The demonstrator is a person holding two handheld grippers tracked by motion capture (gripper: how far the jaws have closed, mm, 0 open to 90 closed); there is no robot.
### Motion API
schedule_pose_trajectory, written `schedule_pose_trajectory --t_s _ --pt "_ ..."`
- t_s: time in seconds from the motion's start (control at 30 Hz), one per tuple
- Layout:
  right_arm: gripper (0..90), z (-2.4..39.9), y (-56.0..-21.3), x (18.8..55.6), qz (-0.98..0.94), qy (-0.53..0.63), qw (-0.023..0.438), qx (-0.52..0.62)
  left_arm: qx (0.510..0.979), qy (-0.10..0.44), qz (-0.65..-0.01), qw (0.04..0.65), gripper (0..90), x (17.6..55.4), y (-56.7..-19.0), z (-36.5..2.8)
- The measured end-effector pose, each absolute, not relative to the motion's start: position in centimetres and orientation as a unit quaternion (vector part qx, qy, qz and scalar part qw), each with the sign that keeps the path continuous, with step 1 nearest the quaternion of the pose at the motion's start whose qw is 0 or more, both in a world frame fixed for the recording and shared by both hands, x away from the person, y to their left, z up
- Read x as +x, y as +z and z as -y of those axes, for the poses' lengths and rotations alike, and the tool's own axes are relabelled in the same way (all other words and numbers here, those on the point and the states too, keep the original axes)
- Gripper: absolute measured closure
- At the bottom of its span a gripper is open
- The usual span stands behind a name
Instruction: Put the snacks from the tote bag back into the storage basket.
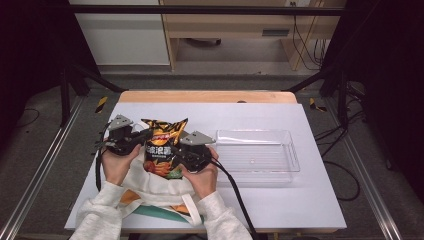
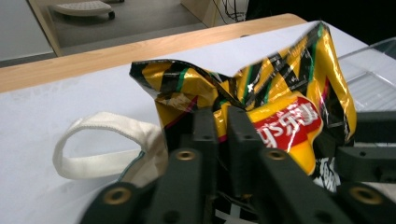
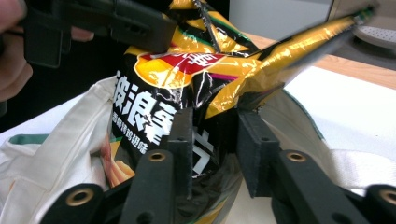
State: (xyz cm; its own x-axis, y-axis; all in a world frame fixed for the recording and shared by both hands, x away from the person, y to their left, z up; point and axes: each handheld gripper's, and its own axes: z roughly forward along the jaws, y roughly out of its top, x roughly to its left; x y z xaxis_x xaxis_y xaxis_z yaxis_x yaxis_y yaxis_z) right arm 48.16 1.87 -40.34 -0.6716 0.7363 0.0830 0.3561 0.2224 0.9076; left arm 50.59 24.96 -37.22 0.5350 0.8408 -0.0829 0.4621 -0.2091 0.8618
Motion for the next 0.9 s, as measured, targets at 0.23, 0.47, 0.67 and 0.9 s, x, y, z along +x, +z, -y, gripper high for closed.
schedule_pose_trajectory --t_s 0.23,0.47,0.67,0.9 --pt "57.6 -1.3 -39.6 47.9 -0.741 0.53 0.189 0.367 0.749 0.22 -0.428 0.456 89.4 49.7 -37.2 -25.0" --pt "47.8 -0.9 -38.5 47.6 -0.721 0.552 0.189 0.375 0.744 0.236 -0.418 0.465 89.3 47.8 -37.1 -25.3" --pt "44.5 -1.2 -37.8 47.6 -0.716 0.552 0.193 0.38 0.741 0.252 -0.409 0.468 89.2 46.3 -36.9 -25.1" --pt "52.5 -1.8 -37.7 47.6 -0.724 0.552 0.168 0.379 0.736 0.261 -0.412 0.47 88.8 44.9 -37.0 -25.4"
